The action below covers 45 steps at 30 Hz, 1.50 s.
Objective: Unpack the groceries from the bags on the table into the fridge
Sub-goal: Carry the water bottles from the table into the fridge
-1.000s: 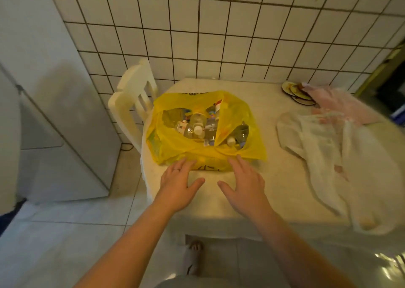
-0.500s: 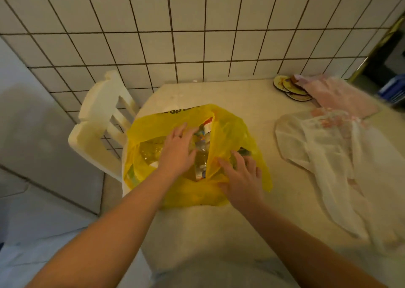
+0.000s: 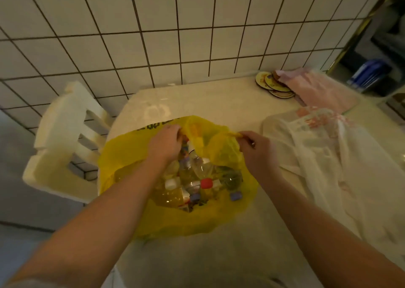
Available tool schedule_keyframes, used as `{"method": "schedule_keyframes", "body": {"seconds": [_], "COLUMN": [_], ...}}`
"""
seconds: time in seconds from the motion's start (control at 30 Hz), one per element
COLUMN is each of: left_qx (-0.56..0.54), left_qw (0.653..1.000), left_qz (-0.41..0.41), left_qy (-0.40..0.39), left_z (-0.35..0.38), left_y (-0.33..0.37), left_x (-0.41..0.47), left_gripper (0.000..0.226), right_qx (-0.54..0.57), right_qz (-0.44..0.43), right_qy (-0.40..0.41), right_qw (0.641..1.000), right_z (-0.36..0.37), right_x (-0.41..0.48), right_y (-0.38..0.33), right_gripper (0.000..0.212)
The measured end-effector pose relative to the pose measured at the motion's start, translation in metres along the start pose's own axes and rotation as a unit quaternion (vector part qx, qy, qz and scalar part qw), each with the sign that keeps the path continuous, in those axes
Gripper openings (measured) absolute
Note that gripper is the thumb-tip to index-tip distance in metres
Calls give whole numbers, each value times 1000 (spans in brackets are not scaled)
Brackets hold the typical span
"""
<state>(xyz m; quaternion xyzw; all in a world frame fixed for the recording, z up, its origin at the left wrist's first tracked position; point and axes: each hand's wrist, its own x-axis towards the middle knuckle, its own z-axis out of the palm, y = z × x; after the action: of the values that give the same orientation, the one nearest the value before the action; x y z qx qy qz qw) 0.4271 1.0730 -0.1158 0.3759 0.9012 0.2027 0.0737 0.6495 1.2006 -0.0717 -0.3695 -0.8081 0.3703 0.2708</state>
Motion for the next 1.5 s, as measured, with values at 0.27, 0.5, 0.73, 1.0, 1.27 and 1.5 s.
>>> {"method": "schedule_keyframes", "body": {"seconds": [0.27,0.5,0.73,1.0,1.27,1.5], "left_qx": [15,18,-80,-116,-153,-47], "left_qw": [992,996,994,992,978,977], "left_qz": [4,-17,-48,-41,-131,-209], "left_qy": [125,86,-54,-11,57,-12], "left_z": [-7,-1,20,-5,4,21], "left_y": [7,16,1,-7,-20,-13], "left_x": [50,111,136,90,-21,-56], "left_gripper": [18,21,16,37,43,82], "right_qx": [4,54,24,-31,-215,-389], "right_qz": [138,255,330,139,-66,-86], "right_qy": [-13,-52,-104,-118,-230,-159], "right_qw": [990,964,938,983,947,903], "right_z": [9,33,47,34,57,88], "right_x": [88,135,155,127,38,-11], "right_y": [18,34,50,20,-42,-42], "right_gripper": [37,19,33,59,45,61]}}
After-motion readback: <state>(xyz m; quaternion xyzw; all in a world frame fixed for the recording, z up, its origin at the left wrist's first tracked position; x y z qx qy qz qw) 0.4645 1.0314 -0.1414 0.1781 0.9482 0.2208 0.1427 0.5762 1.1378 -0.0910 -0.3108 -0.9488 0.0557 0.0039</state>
